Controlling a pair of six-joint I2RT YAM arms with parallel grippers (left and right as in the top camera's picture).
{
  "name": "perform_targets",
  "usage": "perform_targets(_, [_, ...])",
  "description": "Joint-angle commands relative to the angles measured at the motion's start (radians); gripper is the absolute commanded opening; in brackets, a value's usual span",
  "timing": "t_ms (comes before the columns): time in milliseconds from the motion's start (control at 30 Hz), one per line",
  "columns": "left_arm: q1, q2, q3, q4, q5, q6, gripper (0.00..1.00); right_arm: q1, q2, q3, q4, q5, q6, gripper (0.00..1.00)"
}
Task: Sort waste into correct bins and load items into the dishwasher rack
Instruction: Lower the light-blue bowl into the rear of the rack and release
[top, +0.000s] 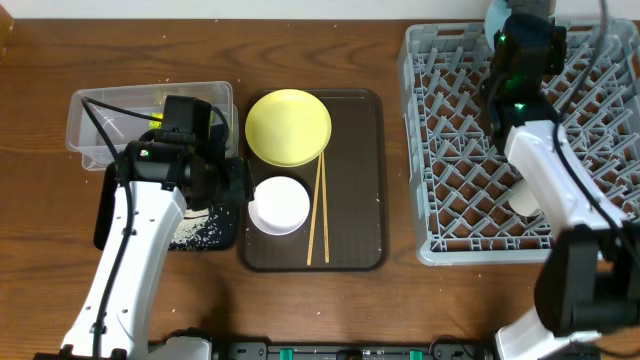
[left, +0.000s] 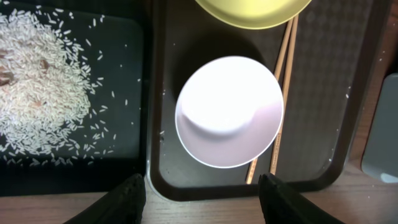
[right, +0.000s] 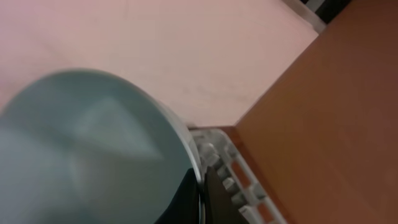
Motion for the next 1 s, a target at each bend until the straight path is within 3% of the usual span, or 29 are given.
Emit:
perform_targets(0, [0.004,-0.004,-0.006,-0.003,-0.01,0.012,0.61,-0.027,0.085,0.007,0.084,0.069,-0.214,0.01])
perform_targets(200, [0.004,-0.004,-0.006,-0.003,-0.01,0.012,0.61,-0.035,0.2,0.007,0.143,0.074,-0.316,0.01])
perform_targets(567, [0.004,-0.004,-0.006,-0.006,-0.01,0.004,0.61,-0.031,0.251,0.007,0.153,0.098,-0.313,0.01])
perform_targets(800, [0.004,-0.004,-0.006,-0.007,-0.01,0.004,0.61,-0.021,0.251,0.007,0.35,0.209,-0.394,0.01])
perform_targets(967, [0.004,-0.004,-0.006,-0.007,-0.01,0.004,0.61,-0.004,0.253,0.007,0.265,0.165,-0.435,0.01])
